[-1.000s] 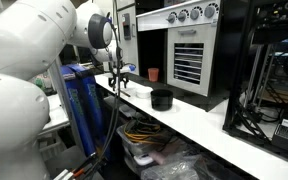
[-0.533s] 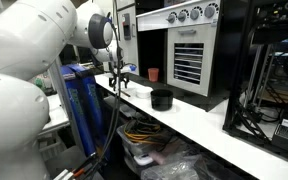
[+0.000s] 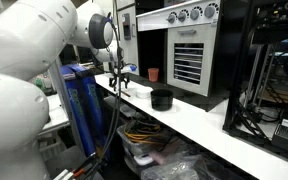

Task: Put the cup on the cabinet then use the wooden spoon to mix in the black mug

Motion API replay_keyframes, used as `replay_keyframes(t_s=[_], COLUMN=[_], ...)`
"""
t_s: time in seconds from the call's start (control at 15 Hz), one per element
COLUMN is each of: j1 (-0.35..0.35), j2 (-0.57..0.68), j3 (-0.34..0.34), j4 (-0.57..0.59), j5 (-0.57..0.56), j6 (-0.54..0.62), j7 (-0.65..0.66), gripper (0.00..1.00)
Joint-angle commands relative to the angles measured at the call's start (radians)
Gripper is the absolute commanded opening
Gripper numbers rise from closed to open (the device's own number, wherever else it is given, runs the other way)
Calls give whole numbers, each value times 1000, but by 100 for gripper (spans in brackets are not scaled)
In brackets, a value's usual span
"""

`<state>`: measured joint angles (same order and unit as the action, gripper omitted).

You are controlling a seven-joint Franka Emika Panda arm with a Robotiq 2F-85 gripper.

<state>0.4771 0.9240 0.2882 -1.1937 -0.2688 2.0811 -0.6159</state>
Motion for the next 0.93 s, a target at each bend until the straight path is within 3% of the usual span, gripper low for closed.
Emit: replay_keyframes(t_s=[0.0, 0.6, 0.73, 0.87], j1=[-10, -11, -11, -10], j2=[-14, -12, -12, -13], j3=[0, 0, 0, -1], j4=[-28, -27, -26, -27], j5=[-5, -4, -5, -7], j6=[11, 9, 9, 8], j7=[-14, -20, -23, -25], gripper=[100, 100, 74, 60])
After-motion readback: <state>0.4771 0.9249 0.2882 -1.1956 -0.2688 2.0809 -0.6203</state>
